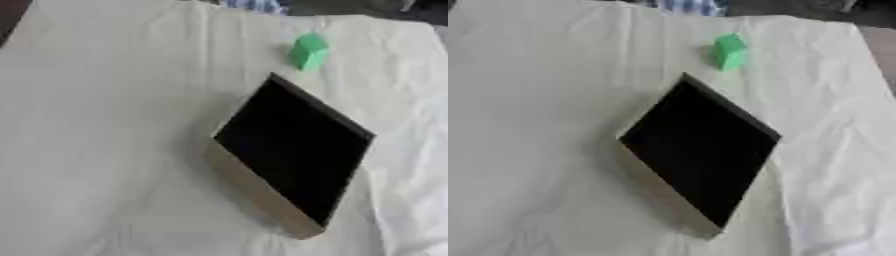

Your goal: Pick up objects on the table and place them in the box.

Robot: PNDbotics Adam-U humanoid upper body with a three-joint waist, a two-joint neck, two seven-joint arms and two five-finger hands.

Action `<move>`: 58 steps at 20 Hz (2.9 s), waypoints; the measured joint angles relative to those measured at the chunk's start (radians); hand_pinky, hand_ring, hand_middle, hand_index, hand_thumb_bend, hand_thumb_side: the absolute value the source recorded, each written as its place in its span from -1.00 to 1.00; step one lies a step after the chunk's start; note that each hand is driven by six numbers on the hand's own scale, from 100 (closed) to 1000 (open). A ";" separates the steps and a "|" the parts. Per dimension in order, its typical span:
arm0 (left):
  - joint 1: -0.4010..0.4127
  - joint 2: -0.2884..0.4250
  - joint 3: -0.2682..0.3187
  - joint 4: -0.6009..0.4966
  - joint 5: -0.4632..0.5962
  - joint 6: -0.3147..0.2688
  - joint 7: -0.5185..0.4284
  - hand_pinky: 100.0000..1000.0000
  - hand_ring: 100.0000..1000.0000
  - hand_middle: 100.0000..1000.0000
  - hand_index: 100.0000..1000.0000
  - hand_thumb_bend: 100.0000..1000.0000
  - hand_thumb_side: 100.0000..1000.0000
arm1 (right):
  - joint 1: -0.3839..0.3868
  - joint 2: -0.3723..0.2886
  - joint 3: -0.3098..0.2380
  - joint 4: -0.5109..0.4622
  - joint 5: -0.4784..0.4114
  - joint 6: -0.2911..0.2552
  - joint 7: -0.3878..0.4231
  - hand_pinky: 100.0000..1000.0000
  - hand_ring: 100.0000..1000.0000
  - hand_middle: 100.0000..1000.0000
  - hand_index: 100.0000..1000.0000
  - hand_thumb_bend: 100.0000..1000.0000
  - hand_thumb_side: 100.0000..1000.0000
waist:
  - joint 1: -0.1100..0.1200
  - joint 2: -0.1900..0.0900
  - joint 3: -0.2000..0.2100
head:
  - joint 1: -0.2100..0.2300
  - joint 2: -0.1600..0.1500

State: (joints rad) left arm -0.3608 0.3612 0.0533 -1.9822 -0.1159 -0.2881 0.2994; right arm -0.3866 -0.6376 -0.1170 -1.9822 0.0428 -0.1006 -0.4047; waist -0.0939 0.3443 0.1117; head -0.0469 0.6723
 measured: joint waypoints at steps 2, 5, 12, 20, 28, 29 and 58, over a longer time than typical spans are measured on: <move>0.000 0.000 0.000 0.000 -0.001 0.000 0.000 0.06 0.33 0.27 0.54 -1.00 0.11 | 0.000 0.000 0.000 0.000 0.000 0.003 0.001 0.33 0.23 0.04 0.58 -1.00 0.48 | 0.000 0.000 0.000 | -0.001 0.001; 0.000 0.000 0.000 0.000 -0.002 -0.001 0.001 0.05 0.33 0.27 0.54 -1.00 0.11 | -0.001 -0.005 0.000 0.000 0.000 0.013 0.004 0.33 0.23 0.04 0.58 -1.00 0.47 | 0.000 0.000 0.003 | -0.002 0.003; 0.000 0.000 0.000 0.000 -0.003 0.000 0.000 0.05 0.33 0.27 0.54 -1.00 0.11 | -0.059 -0.139 0.024 0.001 0.017 0.125 0.049 0.37 0.26 0.06 0.60 -1.00 0.45 | -0.005 0.000 0.012 | -0.008 0.005; 0.002 0.001 -0.003 0.000 -0.003 0.004 -0.005 0.05 0.33 0.26 0.54 -1.00 0.12 | -0.196 -0.327 0.099 0.156 0.063 0.224 0.189 0.44 0.34 0.13 0.62 -1.00 0.48 | -0.015 -0.006 0.023 | -0.012 0.014; 0.006 0.010 -0.011 0.000 -0.002 0.006 -0.014 0.05 0.33 0.26 0.54 -1.00 0.12 | -0.341 -0.385 0.196 0.419 0.168 0.167 0.356 0.54 0.48 0.33 0.66 -1.00 0.57 | -0.026 -0.018 0.026 | -0.017 0.018; 0.007 0.011 -0.013 0.000 -0.002 0.006 -0.016 0.05 0.33 0.26 0.54 -1.00 0.12 | -0.362 -0.385 0.209 0.453 0.187 0.153 0.379 0.56 0.51 0.38 0.68 -1.00 0.58 | -0.027 -0.019 0.027 | -0.018 0.018; 0.012 0.019 -0.020 0.000 0.002 0.015 -0.029 0.04 0.32 0.26 0.54 -1.00 0.15 | -0.565 -0.255 0.327 0.797 0.400 -0.201 1.054 0.70 0.74 0.72 1.00 -0.64 -0.35 | -0.033 -0.018 0.037 | -0.036 0.021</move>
State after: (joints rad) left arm -0.3487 0.3801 0.0338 -1.9822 -0.1139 -0.2729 0.2705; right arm -0.9514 -0.8929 0.2103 -1.1849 0.4425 -0.3014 0.6495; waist -0.1269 0.3260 0.1489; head -0.0828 0.6933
